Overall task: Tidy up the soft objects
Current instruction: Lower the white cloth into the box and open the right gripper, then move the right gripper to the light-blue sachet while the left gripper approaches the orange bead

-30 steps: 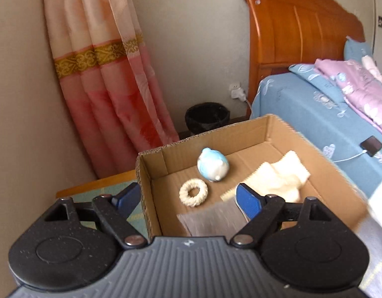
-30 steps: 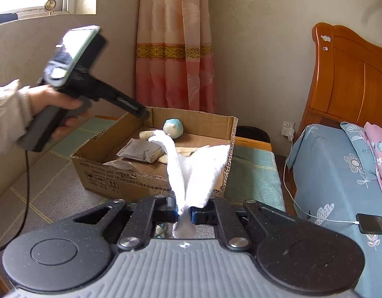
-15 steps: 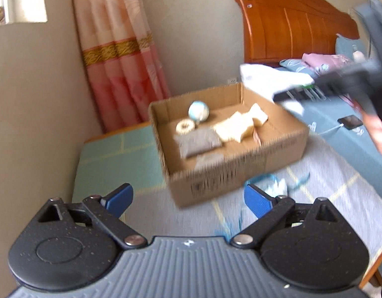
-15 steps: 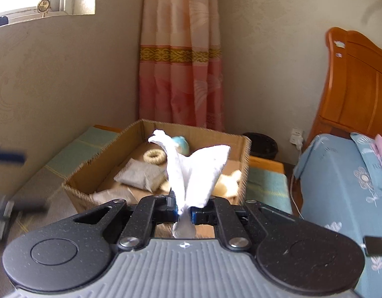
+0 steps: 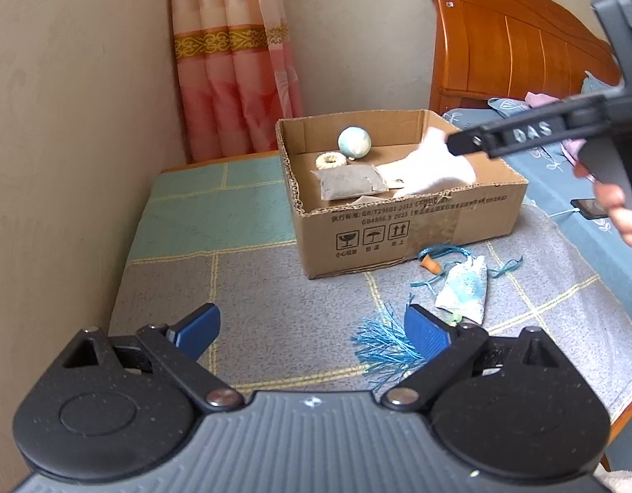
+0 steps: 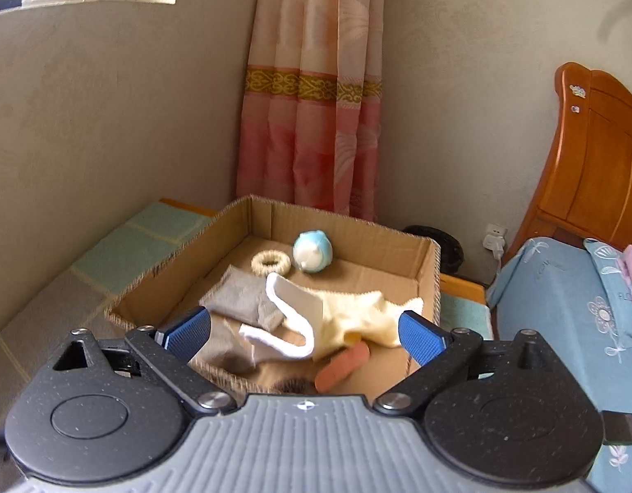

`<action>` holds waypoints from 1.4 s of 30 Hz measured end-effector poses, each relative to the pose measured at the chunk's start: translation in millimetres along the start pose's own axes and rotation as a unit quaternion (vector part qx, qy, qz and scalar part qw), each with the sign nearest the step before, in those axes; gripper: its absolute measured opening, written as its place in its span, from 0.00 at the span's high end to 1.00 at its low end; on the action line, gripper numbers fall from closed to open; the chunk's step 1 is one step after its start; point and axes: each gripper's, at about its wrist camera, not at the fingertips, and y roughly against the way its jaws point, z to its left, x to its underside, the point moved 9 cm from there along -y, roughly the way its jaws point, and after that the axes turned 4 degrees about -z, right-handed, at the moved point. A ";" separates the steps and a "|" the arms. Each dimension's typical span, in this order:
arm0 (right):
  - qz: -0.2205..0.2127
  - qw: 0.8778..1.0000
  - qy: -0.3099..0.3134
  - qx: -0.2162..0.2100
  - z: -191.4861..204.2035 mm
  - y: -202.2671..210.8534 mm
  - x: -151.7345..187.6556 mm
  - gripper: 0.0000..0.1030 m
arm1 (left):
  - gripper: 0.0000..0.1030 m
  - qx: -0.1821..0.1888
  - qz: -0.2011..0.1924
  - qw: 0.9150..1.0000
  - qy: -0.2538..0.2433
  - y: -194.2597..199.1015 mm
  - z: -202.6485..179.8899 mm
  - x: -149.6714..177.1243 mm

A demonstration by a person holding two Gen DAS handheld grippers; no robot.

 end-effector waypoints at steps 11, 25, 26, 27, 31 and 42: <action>0.031 0.999 -0.021 0.031 3.9 18.0 36.1 0.00 | 0.07 0.003 0.002 1.000 0.004 -0.6 1.1 10.5; 0.122 0.989 -0.069 0.051 30.3 -30.1 101.8 0.00 | 0.03 -0.004 0.012 1.000 0.007 1.3 4.8 22.6; 0.123 0.988 -0.075 0.052 30.9 -32.9 102.8 0.00 | 0.03 -0.004 0.012 1.000 0.007 1.4 4.7 23.0; 0.124 0.987 -0.082 0.057 31.2 -35.7 104.1 0.00 | 0.03 -0.004 0.013 1.000 0.006 1.2 4.7 23.7; 0.136 0.983 -0.095 0.077 30.9 -45.4 113.4 0.00 | 0.03 -0.004 0.014 1.000 0.002 0.6 2.7 24.4; 0.152 0.975 -0.126 0.097 4.8 -26.1 140.9 0.00 | 0.03 0.004 0.024 1.000 -0.013 -10.0 -13.2 23.9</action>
